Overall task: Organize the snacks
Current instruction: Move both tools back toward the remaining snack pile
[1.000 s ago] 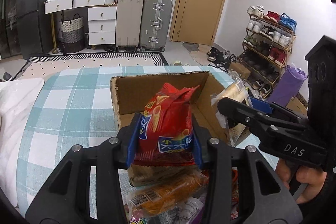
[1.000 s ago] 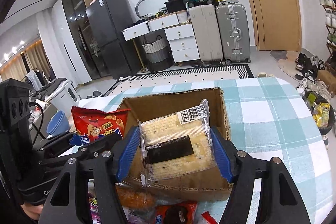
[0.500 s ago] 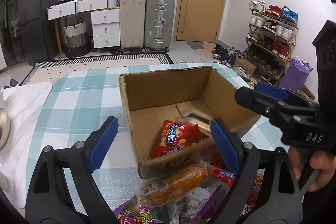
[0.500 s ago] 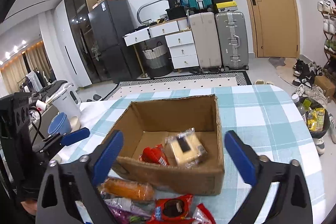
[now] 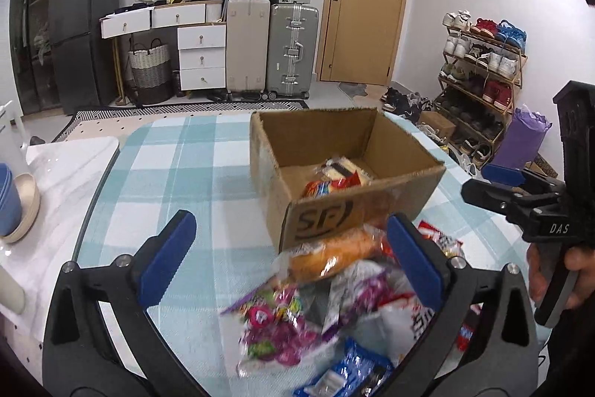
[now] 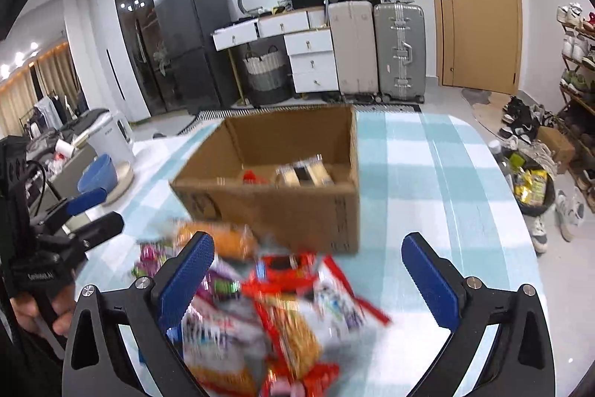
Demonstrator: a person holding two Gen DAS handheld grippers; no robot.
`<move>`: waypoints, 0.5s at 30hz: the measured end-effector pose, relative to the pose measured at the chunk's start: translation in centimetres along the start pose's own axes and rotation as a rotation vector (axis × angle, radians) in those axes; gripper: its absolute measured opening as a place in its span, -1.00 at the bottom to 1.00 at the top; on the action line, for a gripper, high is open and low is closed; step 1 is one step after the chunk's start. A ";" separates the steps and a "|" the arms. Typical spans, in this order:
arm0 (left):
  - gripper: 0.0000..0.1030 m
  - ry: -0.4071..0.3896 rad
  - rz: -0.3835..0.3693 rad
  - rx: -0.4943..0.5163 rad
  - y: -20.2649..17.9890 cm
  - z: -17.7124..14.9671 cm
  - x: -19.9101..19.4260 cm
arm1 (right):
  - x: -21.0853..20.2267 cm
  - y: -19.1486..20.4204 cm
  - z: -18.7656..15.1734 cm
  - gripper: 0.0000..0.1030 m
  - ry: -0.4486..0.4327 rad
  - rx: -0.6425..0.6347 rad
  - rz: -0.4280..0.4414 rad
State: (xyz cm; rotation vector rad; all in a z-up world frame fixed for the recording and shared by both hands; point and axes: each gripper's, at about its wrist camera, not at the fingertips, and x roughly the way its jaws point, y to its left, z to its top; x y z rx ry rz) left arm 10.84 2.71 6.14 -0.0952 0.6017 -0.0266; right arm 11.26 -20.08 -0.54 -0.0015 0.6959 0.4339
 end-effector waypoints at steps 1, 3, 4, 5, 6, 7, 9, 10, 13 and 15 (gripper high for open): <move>0.98 0.004 0.001 -0.004 0.2 -0.7 -0.6 | -0.2 0.0 -0.8 0.99 0.010 -0.007 -0.009; 0.98 0.014 -0.006 -0.006 0.5 -2.1 -1.6 | -0.4 0.2 -2.1 0.99 0.035 -0.016 -0.027; 0.98 0.020 -0.009 -0.004 0.6 -2.8 -2.1 | -0.5 0.3 -2.8 0.99 0.047 -0.018 -0.033; 0.98 0.028 -0.009 0.003 0.5 -3.6 -2.5 | -0.4 0.4 -3.4 0.99 0.055 -0.020 -0.040; 0.98 0.034 -0.012 0.016 0.4 -4.4 -2.9 | -0.4 0.3 -4.0 0.99 0.066 -0.022 -0.047; 0.98 0.040 -0.012 0.028 0.3 -5.0 -3.2 | -0.4 0.4 -4.6 0.99 0.076 -0.025 -0.053; 0.98 0.049 -0.012 0.049 -0.1 -6.3 -3.7 | -0.3 0.6 -5.7 0.99 0.090 -0.027 -0.057; 0.98 0.055 -0.015 0.056 -0.2 -6.9 -3.8 | -0.2 0.6 -6.3 0.99 0.101 -0.029 -0.054; 0.98 0.076 -0.019 0.081 -1.0 -8.1 -4.2 | 0.0 1.1 -7.3 0.99 0.135 -0.048 -0.058; 0.98 0.087 -0.023 0.086 -1.4 -8.7 -4.3 | 0.1 1.5 -7.7 0.99 0.145 -0.066 -0.064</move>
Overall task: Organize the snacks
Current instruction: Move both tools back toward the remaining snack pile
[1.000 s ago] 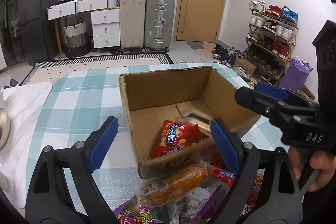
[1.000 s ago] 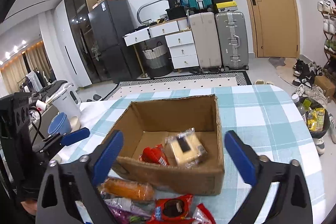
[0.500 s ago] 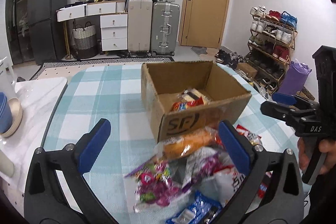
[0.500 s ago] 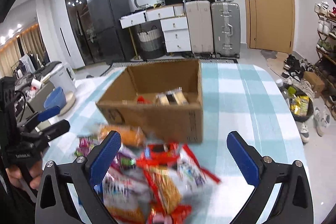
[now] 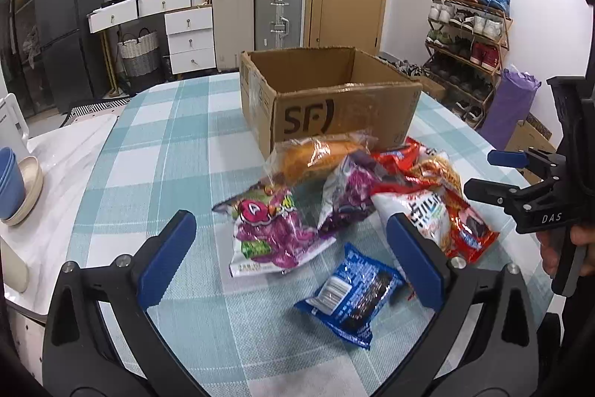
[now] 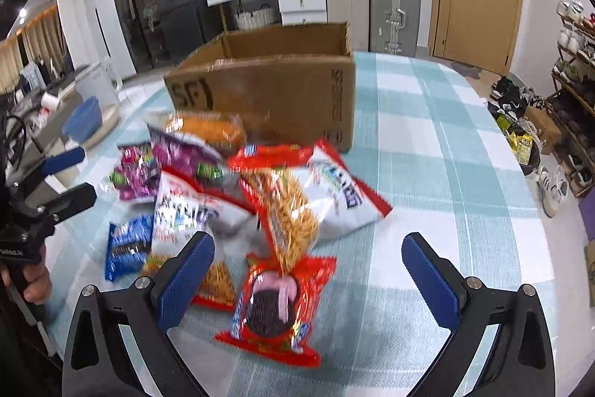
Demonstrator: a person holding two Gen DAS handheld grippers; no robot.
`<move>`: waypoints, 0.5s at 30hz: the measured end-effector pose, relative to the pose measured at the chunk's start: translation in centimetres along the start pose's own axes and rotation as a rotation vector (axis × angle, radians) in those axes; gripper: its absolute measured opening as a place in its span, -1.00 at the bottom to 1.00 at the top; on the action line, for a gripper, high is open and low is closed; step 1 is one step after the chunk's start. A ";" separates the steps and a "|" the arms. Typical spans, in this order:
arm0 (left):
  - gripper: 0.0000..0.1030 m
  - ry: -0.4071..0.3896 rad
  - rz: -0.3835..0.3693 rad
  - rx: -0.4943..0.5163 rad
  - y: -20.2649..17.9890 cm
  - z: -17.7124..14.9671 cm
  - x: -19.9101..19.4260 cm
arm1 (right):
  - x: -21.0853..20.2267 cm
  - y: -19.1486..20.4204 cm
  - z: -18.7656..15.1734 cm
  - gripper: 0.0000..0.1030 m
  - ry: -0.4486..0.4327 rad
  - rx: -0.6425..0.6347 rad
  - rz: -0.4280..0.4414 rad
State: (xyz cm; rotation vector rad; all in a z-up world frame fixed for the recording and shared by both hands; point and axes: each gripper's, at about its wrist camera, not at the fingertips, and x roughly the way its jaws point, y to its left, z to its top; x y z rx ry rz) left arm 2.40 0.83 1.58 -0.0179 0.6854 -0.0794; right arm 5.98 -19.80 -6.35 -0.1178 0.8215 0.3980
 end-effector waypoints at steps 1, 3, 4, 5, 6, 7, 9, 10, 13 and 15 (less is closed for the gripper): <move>0.98 0.007 -0.009 0.001 -0.1 -0.3 -0.1 | 0.0 0.1 -0.2 0.99 0.006 -0.005 0.005; 0.98 0.018 -0.031 0.005 -0.4 -0.6 0.0 | 0.3 0.3 -0.2 0.99 0.030 -0.013 0.013; 0.98 0.027 -0.040 0.010 -0.5 -0.3 0.3 | 0.4 0.3 -0.2 0.99 0.037 -0.016 0.009; 0.98 0.039 -0.055 0.024 -0.7 -0.5 0.4 | 0.6 0.3 -0.1 0.99 0.048 -0.023 0.001; 0.98 0.046 -0.065 0.036 -0.9 -0.4 0.6 | 0.7 0.4 -0.2 0.99 0.057 -0.029 -0.003; 0.98 0.052 -0.070 0.049 -1.2 -0.4 0.6 | 0.9 0.5 -0.3 0.99 0.066 -0.035 -0.003; 0.98 0.068 -0.078 0.070 -1.7 -0.6 1.0 | 1.0 0.4 -0.4 0.99 0.075 -0.037 -0.001; 0.98 0.077 -0.084 0.080 -1.9 -0.7 1.2 | 1.1 0.4 -0.5 0.99 0.080 -0.038 0.005; 0.98 0.090 -0.100 0.102 -2.4 -1.0 1.7 | 1.3 0.4 -0.6 0.99 0.090 -0.045 0.015; 0.98 0.099 -0.110 0.112 -2.6 -1.1 2.0 | 1.5 0.4 -0.6 0.99 0.098 -0.043 0.022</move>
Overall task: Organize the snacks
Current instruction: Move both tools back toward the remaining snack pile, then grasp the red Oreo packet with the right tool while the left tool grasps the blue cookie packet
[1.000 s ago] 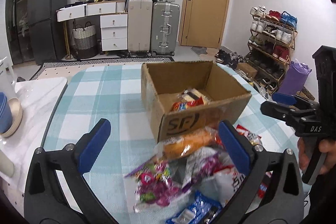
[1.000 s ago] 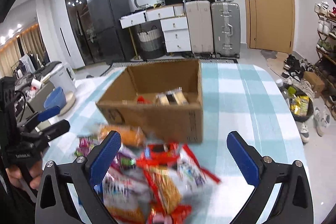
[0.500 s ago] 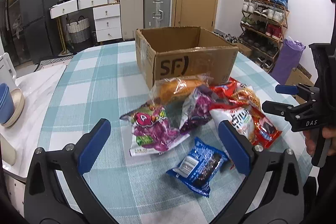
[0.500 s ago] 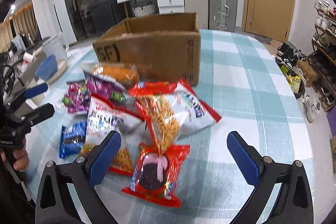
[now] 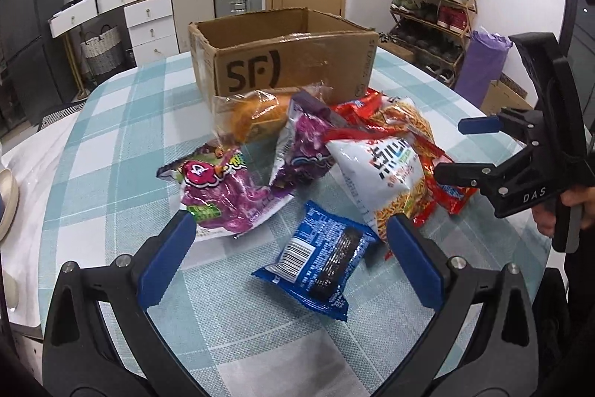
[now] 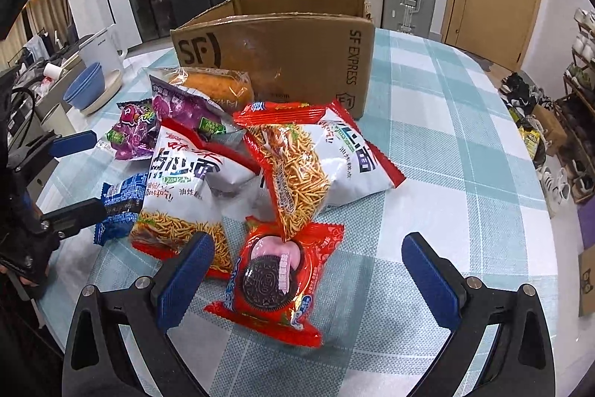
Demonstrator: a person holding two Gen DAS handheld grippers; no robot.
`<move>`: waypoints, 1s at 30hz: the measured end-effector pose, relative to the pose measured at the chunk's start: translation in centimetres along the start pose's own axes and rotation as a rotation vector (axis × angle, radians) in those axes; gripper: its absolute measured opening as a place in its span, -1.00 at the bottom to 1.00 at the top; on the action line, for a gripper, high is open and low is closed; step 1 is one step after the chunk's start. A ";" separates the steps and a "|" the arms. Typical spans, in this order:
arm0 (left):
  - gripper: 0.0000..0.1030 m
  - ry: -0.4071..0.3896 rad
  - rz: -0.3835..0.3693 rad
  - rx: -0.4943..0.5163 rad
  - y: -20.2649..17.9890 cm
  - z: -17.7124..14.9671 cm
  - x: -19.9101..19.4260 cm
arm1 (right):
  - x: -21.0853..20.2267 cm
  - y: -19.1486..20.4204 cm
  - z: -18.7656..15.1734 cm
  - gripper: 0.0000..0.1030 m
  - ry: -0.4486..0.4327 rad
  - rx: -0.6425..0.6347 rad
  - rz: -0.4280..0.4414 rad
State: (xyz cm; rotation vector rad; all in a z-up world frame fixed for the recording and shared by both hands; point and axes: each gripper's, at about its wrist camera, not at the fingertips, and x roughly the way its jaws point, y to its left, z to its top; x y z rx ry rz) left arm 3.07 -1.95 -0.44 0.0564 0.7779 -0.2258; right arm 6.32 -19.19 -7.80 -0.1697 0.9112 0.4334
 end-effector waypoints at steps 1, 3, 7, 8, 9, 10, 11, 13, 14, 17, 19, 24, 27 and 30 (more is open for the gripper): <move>0.98 0.006 -0.001 0.001 -0.1 -0.1 0.2 | 0.1 0.0 -0.1 0.99 0.004 -0.002 0.003; 0.98 0.016 0.003 0.003 -0.1 -0.2 0.5 | 0.3 0.0 -0.1 0.99 0.014 -0.006 0.004; 0.98 0.030 -0.008 0.010 -0.2 -0.4 1.1 | 0.7 0.1 -0.2 0.99 0.034 -0.022 0.015; 0.98 0.032 -0.008 0.013 -0.2 -0.5 1.2 | 0.7 0.1 -0.3 0.99 0.036 -0.024 0.021; 0.98 0.038 -0.009 0.015 -0.2 -0.6 1.4 | 0.8 0.1 -0.3 0.99 0.038 -0.026 0.029; 0.98 0.043 -0.009 0.017 -0.2 -0.6 1.5 | 0.8 0.0 -0.4 0.99 0.042 -0.025 0.035; 0.98 0.049 -0.008 0.019 -0.1 -0.7 1.7 | 0.9 0.0 -0.4 0.99 0.045 -0.025 0.036; 0.98 0.056 -0.008 0.021 -0.1 -0.8 2.0 | 1.1 -0.1 -0.4 0.99 0.051 -0.024 0.040; 0.98 0.058 -0.008 0.024 -0.1 -0.9 2.1 | 1.1 -0.2 -0.5 0.99 0.054 -0.022 0.043; 0.98 0.060 -0.013 0.037 -0.3 -1.0 2.3 | 1.4 -0.4 -0.6 0.99 0.057 -0.021 0.052; 0.98 0.064 -0.011 0.045 -0.5 -1.1 2.4 | 1.6 -0.3 -0.6 0.98 0.064 -0.029 0.055; 0.98 0.072 -0.018 0.058 -0.8 -1.2 2.8 | 1.6 0.2 -1.1 0.68 0.083 -0.075 0.070; 0.98 0.079 -0.027 0.058 -0.6 -1.2 3.0 | 1.4 0.2 -1.1 0.55 0.085 -0.093 0.080; 0.98 0.085 -0.030 0.060 -0.6 -1.3 3.2 | 1.2 0.1 -1.1 0.44 0.079 -0.101 0.094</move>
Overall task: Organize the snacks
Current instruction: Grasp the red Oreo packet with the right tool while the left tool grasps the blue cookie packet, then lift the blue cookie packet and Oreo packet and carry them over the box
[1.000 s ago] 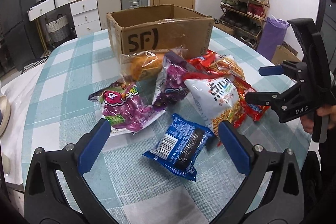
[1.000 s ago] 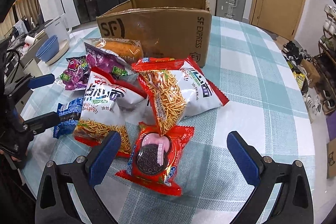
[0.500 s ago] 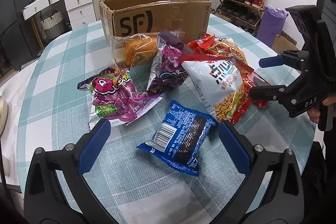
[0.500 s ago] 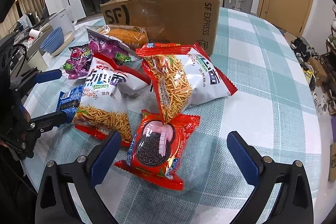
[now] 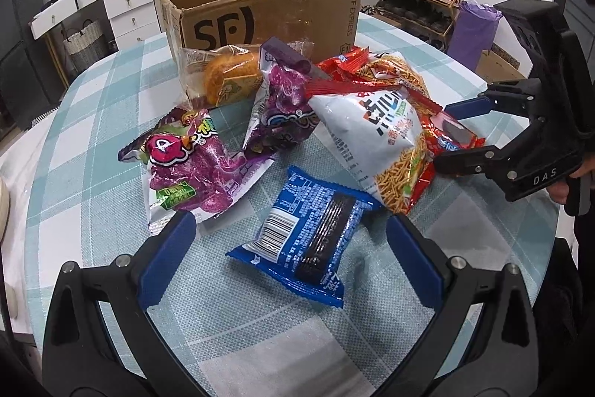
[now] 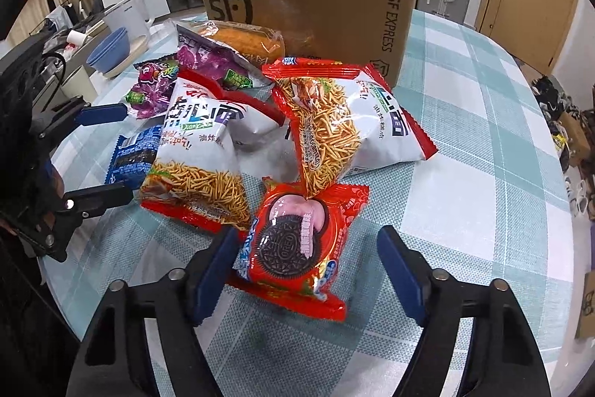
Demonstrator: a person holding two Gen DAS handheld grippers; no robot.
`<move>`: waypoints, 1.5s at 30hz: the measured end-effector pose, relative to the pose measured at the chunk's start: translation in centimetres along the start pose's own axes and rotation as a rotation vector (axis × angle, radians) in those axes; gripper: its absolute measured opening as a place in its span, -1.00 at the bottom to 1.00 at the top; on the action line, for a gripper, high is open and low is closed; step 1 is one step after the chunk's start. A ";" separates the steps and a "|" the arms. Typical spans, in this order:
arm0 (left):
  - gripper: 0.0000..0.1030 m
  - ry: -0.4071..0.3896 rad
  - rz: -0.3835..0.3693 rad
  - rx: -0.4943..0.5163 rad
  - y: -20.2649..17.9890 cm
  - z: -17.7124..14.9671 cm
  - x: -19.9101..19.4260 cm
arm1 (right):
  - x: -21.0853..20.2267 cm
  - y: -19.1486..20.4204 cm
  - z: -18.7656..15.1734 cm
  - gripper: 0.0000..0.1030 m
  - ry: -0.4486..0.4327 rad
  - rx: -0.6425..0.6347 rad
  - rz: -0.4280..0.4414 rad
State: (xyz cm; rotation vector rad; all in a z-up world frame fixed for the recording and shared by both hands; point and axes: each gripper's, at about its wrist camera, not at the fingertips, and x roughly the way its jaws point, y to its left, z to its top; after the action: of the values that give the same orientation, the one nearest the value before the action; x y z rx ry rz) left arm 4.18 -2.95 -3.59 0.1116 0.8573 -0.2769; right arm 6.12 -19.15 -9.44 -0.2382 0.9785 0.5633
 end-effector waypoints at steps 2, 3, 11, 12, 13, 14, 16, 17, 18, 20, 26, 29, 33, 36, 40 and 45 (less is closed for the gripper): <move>0.98 0.000 -0.007 0.003 0.0 -0.1 0.0 | -0.1 0.1 0.0 0.28 -0.006 -0.003 0.003; 0.98 0.002 -0.013 0.004 -0.1 -0.2 0.0 | -0.1 0.2 0.0 0.21 -0.009 -0.005 0.005; 0.98 0.016 -0.040 0.008 -0.1 -0.4 0.4 | -0.6 0.7 -0.2 -0.12 -0.031 -0.036 0.018; 0.98 0.018 -0.042 0.007 -0.1 -0.4 0.5 | -0.8 0.6 -0.2 -0.12 -0.041 -0.035 0.020; 0.98 0.019 -0.044 0.006 -0.1 -0.5 0.5 | -1.0 0.6 -0.1 -0.12 -0.049 -0.033 0.028; 0.98 0.020 -0.047 0.005 -0.1 -0.5 0.5 | -1.2 0.6 -0.1 -0.12 -0.058 -0.029 0.035; 0.98 0.020 -0.049 0.002 0.0 -0.4 0.6 | -1.8 0.5 0.0 -0.12 -0.079 -0.026 0.044; 0.98 0.021 -0.050 0.002 0.0 -0.5 0.6 | -2.0 0.4 0.0 -0.12 -0.086 -0.025 0.049; 0.98 0.022 -0.051 0.001 0.0 -0.5 0.6 | -2.4 0.4 0.1 -0.12 -0.096 -0.022 0.053; 0.98 0.021 -0.053 0.000 0.0 -0.5 0.6 | -3.1 0.2 0.1 -0.12 -0.117 -0.015 0.060; 0.98 0.022 -0.056 0.001 0.1 -0.5 0.7 | -5.2 -0.3 0.6 -0.12 -0.213 0.026 0.155; 0.96 0.025 -0.049 0.009 -0.1 -0.5 0.7 | -6.0 -0.2 0.8 -0.12 -0.243 0.026 0.144; 0.73 0.018 -0.084 0.002 -0.4 -0.4 0.7 | -5.9 -0.2 1.0 -0.12 -0.241 0.039 0.137; 0.54 0.019 -0.082 0.011 -0.6 -0.4 0.7 | -5.8 -0.3 1.0 -0.12 -0.236 0.043 0.131; 0.19 0.028 -0.071 0.005 -0.5 -0.4 0.8 | -5.9 -0.3 0.9 -0.12 -0.242 0.044 0.132; -0.15 0.038 -0.094 -0.011 -0.1 -0.4 1.0 | -5.9 -0.5 0.8 -0.12 -0.252 0.049 0.130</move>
State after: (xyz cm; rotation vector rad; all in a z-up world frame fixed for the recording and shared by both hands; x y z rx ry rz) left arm 4.43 -3.19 -4.59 0.0667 0.9025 -0.3592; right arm 4.41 -21.21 -4.09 -0.0576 0.7653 0.6694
